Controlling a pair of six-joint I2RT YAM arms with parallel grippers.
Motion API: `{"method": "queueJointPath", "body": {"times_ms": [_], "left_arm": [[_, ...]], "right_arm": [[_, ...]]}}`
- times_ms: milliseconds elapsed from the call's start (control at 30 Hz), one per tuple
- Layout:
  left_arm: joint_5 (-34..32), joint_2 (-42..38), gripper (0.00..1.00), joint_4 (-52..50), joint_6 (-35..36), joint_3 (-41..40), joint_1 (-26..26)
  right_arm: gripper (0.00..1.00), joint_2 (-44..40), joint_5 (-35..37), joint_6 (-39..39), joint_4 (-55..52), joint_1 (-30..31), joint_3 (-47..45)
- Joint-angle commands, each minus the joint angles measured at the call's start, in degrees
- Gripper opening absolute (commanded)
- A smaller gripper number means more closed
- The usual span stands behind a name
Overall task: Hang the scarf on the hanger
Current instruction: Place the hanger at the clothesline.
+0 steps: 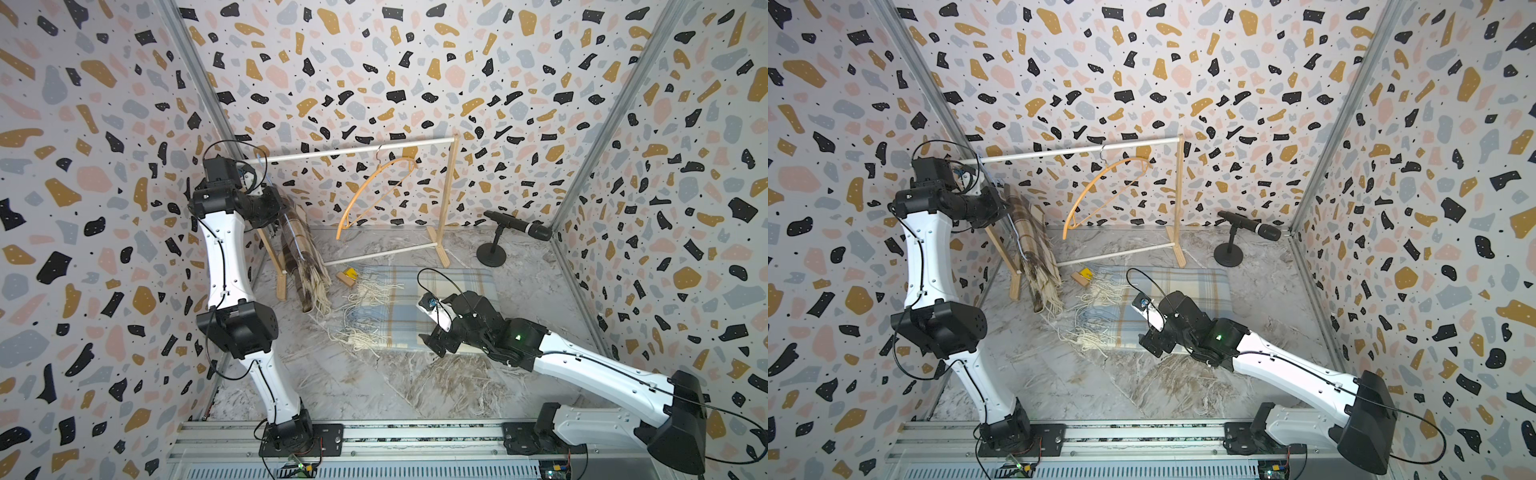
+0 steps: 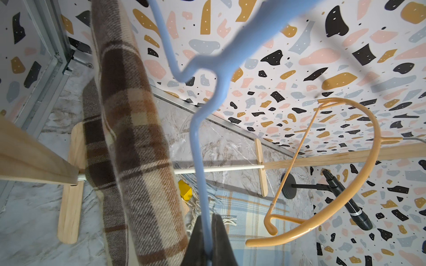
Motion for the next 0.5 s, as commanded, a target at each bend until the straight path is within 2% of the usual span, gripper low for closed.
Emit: {"method": "queueJointPath", "body": {"times_ms": [0,67,133,367,467], "left_arm": [[-1.32,-4.81,0.15,4.97,2.41,-3.31,-0.01],[-1.66,-6.95,0.23,5.05,2.97,-5.88,0.03],[-2.26,-9.87,0.35,5.7,2.84,-9.54,0.12],[-3.33,-25.96,0.55,16.2,0.16,-32.41,0.12],[-4.68,-33.69,0.6,18.24,0.09,-40.59,0.11]], "right_arm": [[0.99,-0.38,1.29,1.03,-0.75,-0.46,2.26],[0.99,-0.63,0.32,2.14,-0.88,-1.37,2.38],[0.99,-1.29,-1.28,4.81,-0.65,-2.8,2.52],[1.0,-3.94,-10.91,14.5,4.21,-8.74,3.52],[1.0,-3.07,-16.14,18.91,9.74,-10.64,4.29]]}}
